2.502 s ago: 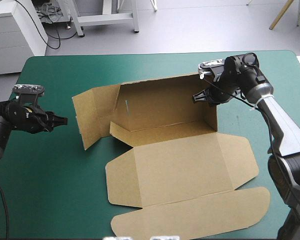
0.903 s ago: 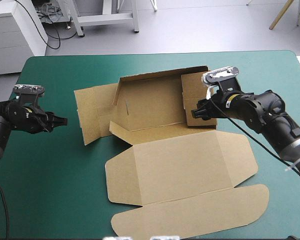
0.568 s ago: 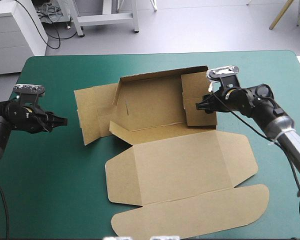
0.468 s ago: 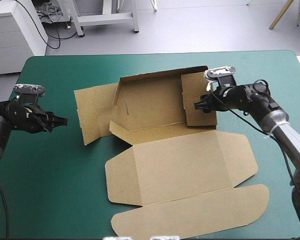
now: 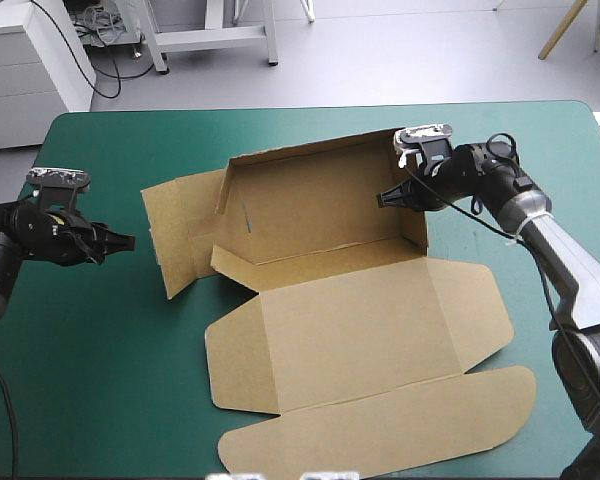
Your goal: Fold the box
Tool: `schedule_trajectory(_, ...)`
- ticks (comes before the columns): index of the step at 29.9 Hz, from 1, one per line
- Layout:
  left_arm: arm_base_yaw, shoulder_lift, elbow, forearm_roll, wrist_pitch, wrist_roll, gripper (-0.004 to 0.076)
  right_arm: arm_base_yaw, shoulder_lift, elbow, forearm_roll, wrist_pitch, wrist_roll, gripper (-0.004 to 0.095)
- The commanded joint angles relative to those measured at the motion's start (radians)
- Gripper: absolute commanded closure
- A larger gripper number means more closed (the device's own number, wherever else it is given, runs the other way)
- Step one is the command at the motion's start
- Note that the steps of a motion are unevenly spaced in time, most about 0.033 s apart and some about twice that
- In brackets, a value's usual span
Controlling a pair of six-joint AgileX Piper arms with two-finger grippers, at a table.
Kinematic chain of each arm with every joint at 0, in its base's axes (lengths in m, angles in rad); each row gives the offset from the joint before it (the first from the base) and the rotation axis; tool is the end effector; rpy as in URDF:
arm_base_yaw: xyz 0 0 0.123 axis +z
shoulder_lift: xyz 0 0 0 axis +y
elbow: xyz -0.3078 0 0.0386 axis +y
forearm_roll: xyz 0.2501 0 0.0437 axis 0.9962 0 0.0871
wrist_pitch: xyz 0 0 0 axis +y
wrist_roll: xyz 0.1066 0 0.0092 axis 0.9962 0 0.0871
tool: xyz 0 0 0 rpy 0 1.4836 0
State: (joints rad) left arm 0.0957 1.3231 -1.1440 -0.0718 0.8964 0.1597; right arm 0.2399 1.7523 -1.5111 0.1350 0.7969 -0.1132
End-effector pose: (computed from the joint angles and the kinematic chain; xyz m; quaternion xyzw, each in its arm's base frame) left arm 0.2739 0.0203 0.3401 0.0172 0.9572 0.0035 0.2889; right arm 0.3948 0.1072 0.3150 -0.1372 0.9407 0.0795 0.2999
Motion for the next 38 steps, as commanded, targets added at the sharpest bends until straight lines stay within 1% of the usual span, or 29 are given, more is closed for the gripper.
schedule_trajectory(1, 0.000, -0.035, -0.024, -0.015, -0.045, 0.000, 0.0442, -0.010, -0.052, -0.112, -0.026, 0.077, 0.037, 0.0908)
schedule_trajectory(3, 0.000, -0.035, -0.024, -0.015, -0.050, 0.001, 0.0442, -0.012, -0.052, -0.176, -0.051, 0.154, 0.050, 0.0908)
schedule_trajectory(7, 0.000, -0.035, -0.024, -0.015, -0.049, 0.001, 0.0441, -0.056, -0.039, -0.307, -0.048, 0.310, 0.066, 0.0908)
schedule_trajectory(9, 0.000, -0.035, -0.024, -0.015, -0.049, 0.001, 0.0442, -0.086, -0.010, -0.372, -0.043, 0.416, 0.066, 0.0908)
schedule_trajectory(13, 0.000, -0.036, -0.024, -0.017, -0.038, 0.005, 0.0443, -0.136, -0.003, -0.382, 0.052, 0.409, 0.077, 0.0908)
schedule_trajectory(14, 0.000, -0.037, -0.024, -0.017, -0.034, 0.005, 0.0443, -0.138, 0.001, -0.382, 0.060, 0.409, 0.077, 0.0908)
schedule_trajectory(23, 0.000, -0.037, -0.024, -0.017, -0.030, 0.005, 0.0455, -0.138, 0.069, -0.253, 0.060, 0.409, 0.070, 0.0908)
schedule_trajectory(27, 0.000, -0.037, -0.024, -0.021, -0.030, 0.005, 0.0471, -0.135, 0.118, -0.245, 0.076, 0.407, 0.068, 0.0908)
schedule_trajectory(32, 0.000, -0.037, -0.024, -0.021, -0.028, 0.005, 0.0489, -0.126, 0.168, -0.245, 0.059, 0.407, 0.055, 0.0908)
schedule_trajectory(35, 0.000, -0.037, -0.024, -0.021, -0.030, 0.007, 0.0493, -0.108, 0.174, -0.245, 0.043, 0.405, -0.004, 0.0907)
schedule_trajectory(36, 0.000, -0.037, -0.024, -0.021, -0.036, 0.007, 0.0493, -0.103, 0.174, -0.245, 0.031, 0.401, -0.020, 0.0903)
schedule_trajectory(38, 0.000, -0.037, -0.024, -0.021, -0.042, 0.007, 0.0493, -0.095, 0.174, -0.254, 0.009, 0.400, -0.027, 0.0853)
